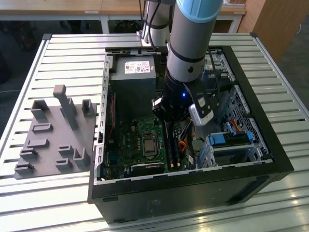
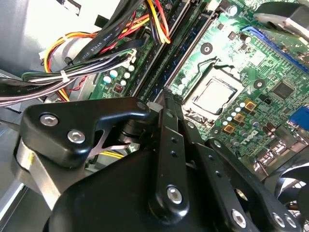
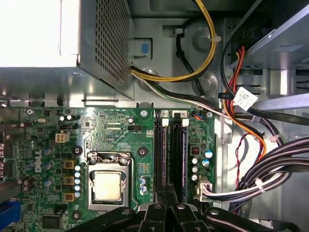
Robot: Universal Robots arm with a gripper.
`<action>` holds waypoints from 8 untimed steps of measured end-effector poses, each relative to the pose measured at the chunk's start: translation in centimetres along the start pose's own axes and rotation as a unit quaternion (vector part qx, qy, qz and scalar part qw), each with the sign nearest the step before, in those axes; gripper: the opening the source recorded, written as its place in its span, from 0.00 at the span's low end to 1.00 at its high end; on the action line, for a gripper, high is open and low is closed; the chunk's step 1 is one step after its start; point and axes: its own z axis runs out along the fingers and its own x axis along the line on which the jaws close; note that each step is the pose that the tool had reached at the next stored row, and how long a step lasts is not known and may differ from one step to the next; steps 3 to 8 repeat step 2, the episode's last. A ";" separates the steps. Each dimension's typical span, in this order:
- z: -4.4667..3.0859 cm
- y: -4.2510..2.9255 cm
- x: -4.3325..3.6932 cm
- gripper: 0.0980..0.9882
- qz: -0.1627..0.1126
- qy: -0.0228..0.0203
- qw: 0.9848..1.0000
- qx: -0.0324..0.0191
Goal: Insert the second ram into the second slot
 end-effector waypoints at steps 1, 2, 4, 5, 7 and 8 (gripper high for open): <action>0.00 0.00 0.00 0.01 0.000 0.000 1.000 0.000; 0.00 0.00 0.00 0.01 0.000 0.000 1.000 0.000; 0.00 0.00 0.00 0.01 0.000 0.000 1.000 0.000; 0.00 0.00 0.00 0.01 0.000 0.000 1.000 0.000; 0.00 0.00 0.00 0.01 0.000 0.000 1.000 0.000; 0.00 0.00 0.00 0.01 0.000 0.000 1.000 0.000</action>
